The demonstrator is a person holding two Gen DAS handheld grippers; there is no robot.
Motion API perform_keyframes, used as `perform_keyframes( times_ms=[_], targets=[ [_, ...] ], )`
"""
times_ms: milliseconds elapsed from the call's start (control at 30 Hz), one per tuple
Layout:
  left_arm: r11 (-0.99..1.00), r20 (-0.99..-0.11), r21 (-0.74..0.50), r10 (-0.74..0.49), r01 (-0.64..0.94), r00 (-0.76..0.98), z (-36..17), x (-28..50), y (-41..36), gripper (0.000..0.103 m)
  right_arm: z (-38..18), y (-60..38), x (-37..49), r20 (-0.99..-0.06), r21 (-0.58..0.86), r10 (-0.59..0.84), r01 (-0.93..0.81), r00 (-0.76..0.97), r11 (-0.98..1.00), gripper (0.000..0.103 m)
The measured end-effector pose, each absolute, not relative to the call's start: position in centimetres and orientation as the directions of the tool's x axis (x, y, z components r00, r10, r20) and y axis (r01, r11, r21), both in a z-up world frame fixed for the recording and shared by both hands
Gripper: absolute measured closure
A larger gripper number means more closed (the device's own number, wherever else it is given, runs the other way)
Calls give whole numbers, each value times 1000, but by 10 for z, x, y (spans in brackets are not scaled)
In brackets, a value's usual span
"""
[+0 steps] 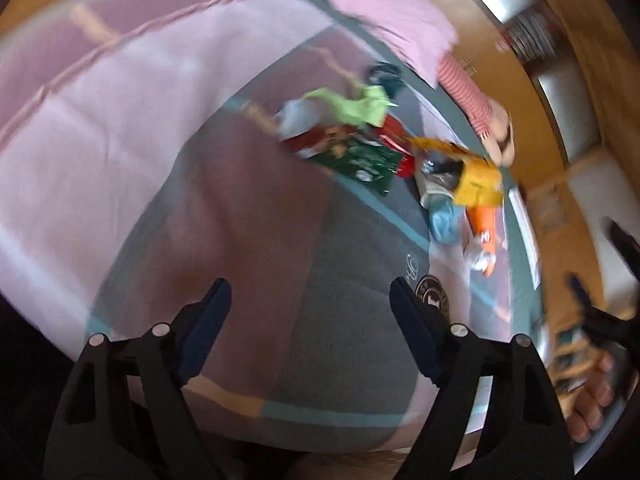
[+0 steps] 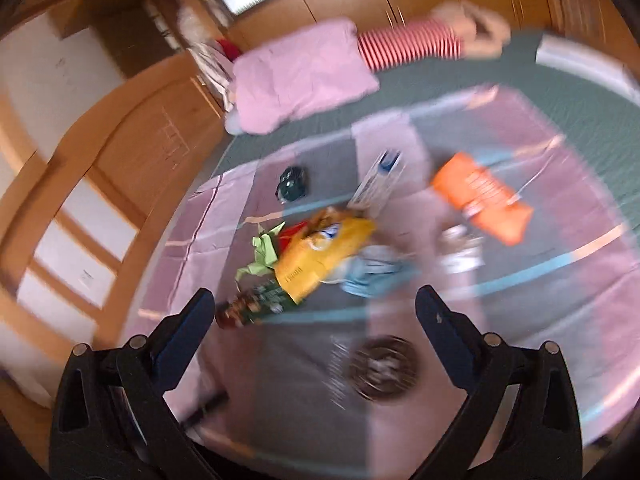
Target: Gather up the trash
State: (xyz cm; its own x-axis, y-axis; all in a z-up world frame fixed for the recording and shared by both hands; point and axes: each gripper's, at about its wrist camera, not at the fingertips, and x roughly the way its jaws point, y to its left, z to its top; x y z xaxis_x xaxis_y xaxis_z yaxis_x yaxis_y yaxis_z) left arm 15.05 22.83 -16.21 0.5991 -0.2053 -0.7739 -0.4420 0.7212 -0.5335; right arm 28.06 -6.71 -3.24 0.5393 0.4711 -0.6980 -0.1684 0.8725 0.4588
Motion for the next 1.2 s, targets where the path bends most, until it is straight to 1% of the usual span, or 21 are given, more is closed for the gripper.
perform_keyframes(
  times_ms=[67, 100, 200, 300, 333, 367, 433, 533, 600, 667, 800, 867, 933, 1033, 1200],
  targets=[
    [745, -788, -493, -163, -449, 594, -161, 150, 226, 21, -56, -53, 307, -710, 516, 476, -76, 519, 853, 4],
    [761, -786, -478, -147, -439, 600, -158, 151, 222, 18, -64, -49, 318, -716, 535, 476, -37, 511, 844, 4],
    [796, -782, -448, -129, -407, 610, -154, 155, 213, 17, -93, -38, 347, -738, 574, 479, 70, 476, 816, 4],
    [799, -785, -450, -141, -398, 603, -152, 158, 206, 17, -106, -30, 358, -763, 553, 459, 92, 455, 828, 5],
    [797, -785, -453, -146, -398, 601, -152, 160, 205, 17, -107, -29, 358, -765, 544, 453, 83, 457, 835, 16],
    [795, -785, -455, -146, -401, 601, -153, 161, 204, 17, -109, -27, 359, -765, 540, 457, 66, 454, 839, 23],
    [792, -786, -451, -134, -411, 604, -152, 161, 205, 17, -113, -23, 359, -758, 549, 489, 18, 432, 835, 47],
    [784, -785, -432, -83, -447, 614, -149, 158, 210, 17, -115, -23, 353, -745, 561, 517, -23, 422, 828, 60],
    [769, -782, -438, -70, -465, 620, -148, 155, 216, 17, -110, -23, 348, -730, 562, 534, -69, 428, 824, 65],
    [758, -781, -441, -61, -480, 621, -148, 153, 220, 17, -102, -21, 341, -714, 567, 552, -107, 431, 817, 67],
    [729, -777, -447, -29, -518, 629, -147, 148, 230, 17, -79, -20, 312, -652, 607, 629, -206, 423, 767, 67],
    [706, -775, -457, -18, -541, 631, -148, 144, 236, 17, -72, -15, 293, -641, 608, 660, -266, 391, 748, 67],
    [684, -777, -465, -10, -563, 630, -150, 141, 241, 17, -72, -9, 280, -659, 590, 661, -299, 358, 750, 67],
    [652, -780, -475, -2, -591, 626, -152, 136, 247, 17, -86, 2, 259, -711, 559, 640, -319, 291, 765, 67],
    [643, -783, -474, 3, -601, 621, -154, 135, 249, 17, -115, 11, 246, -739, 578, 639, -287, 213, 764, 67]
  ],
)
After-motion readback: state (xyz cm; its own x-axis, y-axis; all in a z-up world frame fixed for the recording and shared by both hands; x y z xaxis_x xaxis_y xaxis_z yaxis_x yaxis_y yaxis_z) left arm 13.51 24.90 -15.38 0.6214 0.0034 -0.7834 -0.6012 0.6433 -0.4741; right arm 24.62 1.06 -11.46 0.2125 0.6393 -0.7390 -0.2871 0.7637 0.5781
